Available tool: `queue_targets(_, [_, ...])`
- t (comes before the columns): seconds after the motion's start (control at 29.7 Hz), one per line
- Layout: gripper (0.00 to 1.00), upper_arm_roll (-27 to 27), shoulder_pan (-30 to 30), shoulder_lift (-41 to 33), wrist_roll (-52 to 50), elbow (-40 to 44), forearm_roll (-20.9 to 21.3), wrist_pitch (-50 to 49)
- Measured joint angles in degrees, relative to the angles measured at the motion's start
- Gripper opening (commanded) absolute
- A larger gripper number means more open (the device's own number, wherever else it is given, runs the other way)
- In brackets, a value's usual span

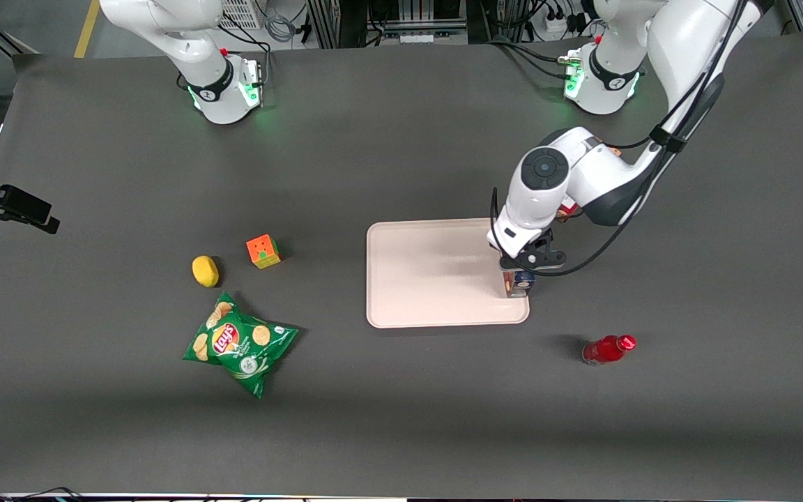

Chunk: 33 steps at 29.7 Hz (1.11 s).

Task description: Place cookie box on tray

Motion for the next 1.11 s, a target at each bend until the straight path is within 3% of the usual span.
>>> queue_targets(0.07, [0.16,0.1,0.0,0.7,-0.1,0.0,0.1,0.7])
queue_targets(0.13, [0.48,0.1,0.0,1.4,-0.1,0.0,0.2,1.2])
queue_targets(0.2, [0.88,0.2,0.0,2.1,-0.2,0.1,0.4,1.4])
queue_targets(0.24, [1.0,0.2,0.0,2.3,-0.2,0.2,0.5,1.4])
queue_targets(1.11, [1.0,0.4,0.1,3.9,-0.3,2.9,0.8,1.0])
